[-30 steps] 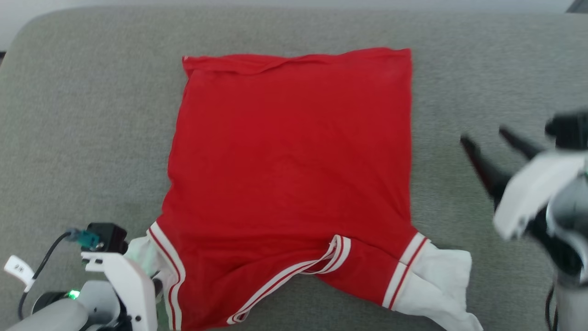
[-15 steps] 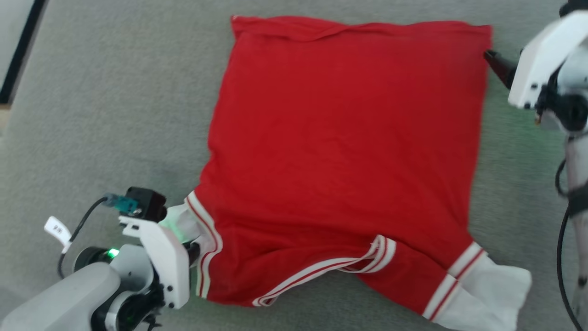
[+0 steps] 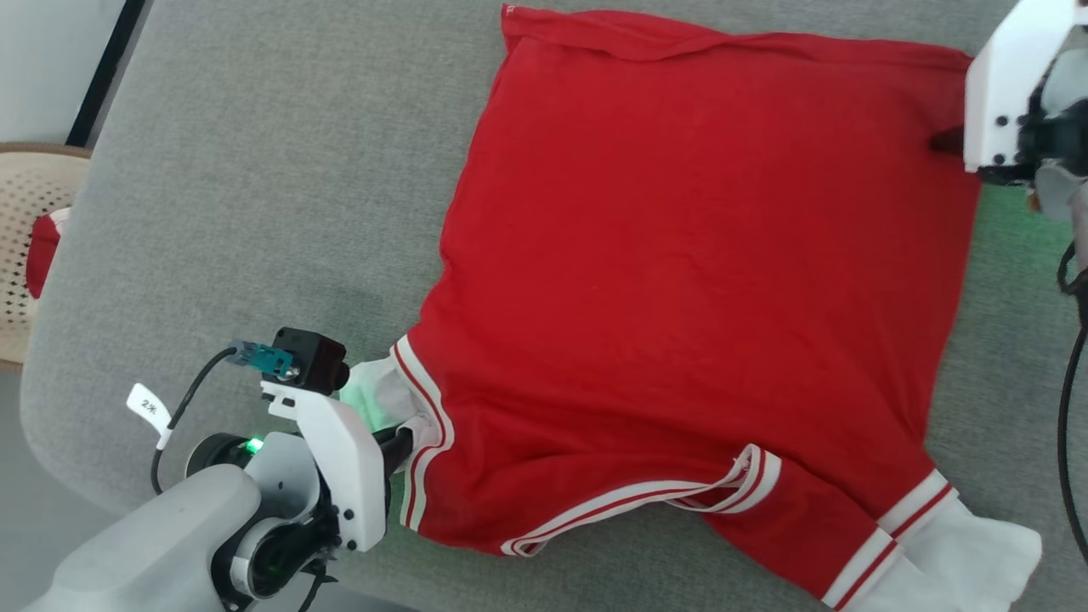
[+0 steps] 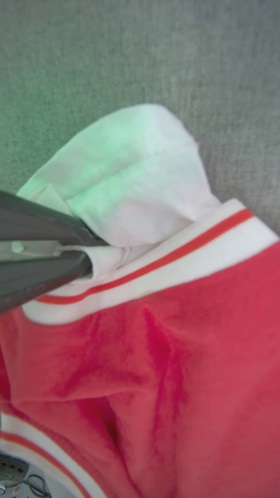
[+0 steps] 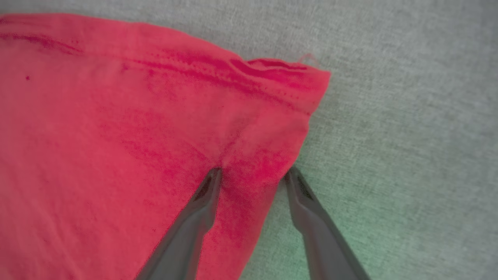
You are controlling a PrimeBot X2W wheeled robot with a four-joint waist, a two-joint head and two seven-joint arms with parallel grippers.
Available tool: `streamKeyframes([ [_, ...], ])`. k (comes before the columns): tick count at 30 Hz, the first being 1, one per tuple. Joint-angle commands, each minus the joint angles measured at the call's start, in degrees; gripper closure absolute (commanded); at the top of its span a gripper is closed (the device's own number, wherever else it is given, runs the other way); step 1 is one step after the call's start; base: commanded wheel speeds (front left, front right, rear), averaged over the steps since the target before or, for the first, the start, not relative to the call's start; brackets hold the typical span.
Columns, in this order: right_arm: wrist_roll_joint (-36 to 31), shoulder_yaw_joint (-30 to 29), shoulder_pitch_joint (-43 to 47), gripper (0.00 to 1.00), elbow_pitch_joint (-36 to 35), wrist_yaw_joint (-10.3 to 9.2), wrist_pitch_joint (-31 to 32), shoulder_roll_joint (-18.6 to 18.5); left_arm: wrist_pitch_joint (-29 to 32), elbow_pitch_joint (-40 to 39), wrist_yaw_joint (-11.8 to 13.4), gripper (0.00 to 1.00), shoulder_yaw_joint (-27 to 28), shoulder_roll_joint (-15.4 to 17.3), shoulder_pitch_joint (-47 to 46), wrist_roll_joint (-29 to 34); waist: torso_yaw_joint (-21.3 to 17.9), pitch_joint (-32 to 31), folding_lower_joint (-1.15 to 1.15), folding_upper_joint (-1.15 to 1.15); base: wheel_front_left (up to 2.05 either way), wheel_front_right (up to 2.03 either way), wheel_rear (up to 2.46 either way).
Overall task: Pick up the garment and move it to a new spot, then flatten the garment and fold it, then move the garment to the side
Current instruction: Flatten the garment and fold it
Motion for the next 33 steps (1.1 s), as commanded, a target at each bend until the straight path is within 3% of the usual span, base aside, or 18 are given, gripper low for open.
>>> streamKeyframes([
  [1,-0.06,1.18,5.75,1.00,2.45,-0.07,0.37,0.49,-0.02,2.77,0.84,1.00,-0.61,-0.33,0.72,0.37,-0.70,-0.47,0.00,-0.01,0.00,0.00,0.00],
  [10,9.26,11.69,10.13,1.00,-10.32,-0.07,-3.11,-2.78,-1.82,3.93,1.62,1.00,1.40,2.34,0.86,0.09,-5.72,-3.14,0.00,-0.01,0.00,0.00,0.00],
  [16,19.42,16.45,20.14,1.00,-28.17,-0.07,-0.29,-8.15,-2.24,2.09,2.68,1.00,2.22,5.45,1.70,-0.37,-9.72,-5.21,0.00,-0.01,0.00,0.00,0.00],
  [22,24.92,13.58,34.63,1.00,-47.15,-0.07,5.59,-10.24,-2.06,-0.07,3.70,1.00,2.81,7.77,2.18,-0.30,-12.83,-6.56,0.00,-0.01,0.00,0.00,0.00],
  [28,24.72,5.64,51.22,1.00,-63.04,-0.07,10.75,-6.26,-1.67,-1.52,4.30,1.00,2.98,8.90,2.11,-0.37,-14.58,-6.81,0.00,-0.01,0.00,0.00,0.00],
  [33,21.22,1.63,61.08,1.00,-68.64,-0.07,10.70,-0.76,-1.35,-1.64,4.44,1.00,3.10,8.89,1.42,-0.22,-15.11,-6.52,0.00,-0.01,0.00,0.00,0.00],
])
